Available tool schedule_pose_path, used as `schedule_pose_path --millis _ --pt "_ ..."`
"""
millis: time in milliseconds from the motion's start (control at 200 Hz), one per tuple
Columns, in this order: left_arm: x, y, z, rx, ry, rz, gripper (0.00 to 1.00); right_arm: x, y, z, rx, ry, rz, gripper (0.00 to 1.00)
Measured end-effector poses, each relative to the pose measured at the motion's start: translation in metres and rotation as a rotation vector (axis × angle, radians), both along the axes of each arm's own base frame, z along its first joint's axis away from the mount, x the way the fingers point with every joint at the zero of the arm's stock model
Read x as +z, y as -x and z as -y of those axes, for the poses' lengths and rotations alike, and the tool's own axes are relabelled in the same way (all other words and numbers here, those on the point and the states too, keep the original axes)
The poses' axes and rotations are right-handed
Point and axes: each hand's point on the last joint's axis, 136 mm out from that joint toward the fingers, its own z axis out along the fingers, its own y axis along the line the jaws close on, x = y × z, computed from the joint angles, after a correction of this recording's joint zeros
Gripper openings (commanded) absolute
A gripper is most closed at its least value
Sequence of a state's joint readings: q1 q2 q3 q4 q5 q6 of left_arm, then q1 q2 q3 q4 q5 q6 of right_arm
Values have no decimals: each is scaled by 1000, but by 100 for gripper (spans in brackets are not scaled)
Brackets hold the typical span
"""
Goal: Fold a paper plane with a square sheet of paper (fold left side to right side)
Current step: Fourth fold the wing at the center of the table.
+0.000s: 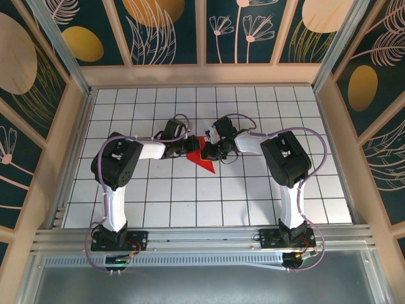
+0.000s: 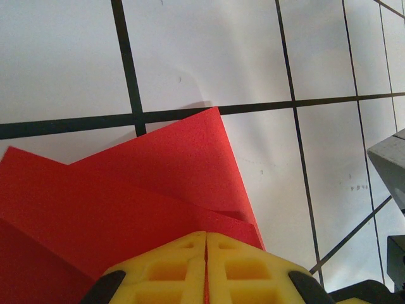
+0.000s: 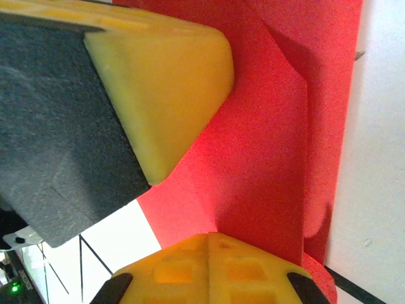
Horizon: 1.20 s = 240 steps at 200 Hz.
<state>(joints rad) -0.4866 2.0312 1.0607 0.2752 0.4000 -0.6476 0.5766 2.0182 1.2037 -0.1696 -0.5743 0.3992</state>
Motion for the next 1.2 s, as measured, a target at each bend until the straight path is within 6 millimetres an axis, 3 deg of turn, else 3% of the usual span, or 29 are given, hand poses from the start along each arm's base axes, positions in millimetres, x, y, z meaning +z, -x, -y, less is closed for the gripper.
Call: schedule_pose_path --millis 1201 --pt "-1 -3 3 6 -10 -3 8 -4 18 16 12 72 4 0"
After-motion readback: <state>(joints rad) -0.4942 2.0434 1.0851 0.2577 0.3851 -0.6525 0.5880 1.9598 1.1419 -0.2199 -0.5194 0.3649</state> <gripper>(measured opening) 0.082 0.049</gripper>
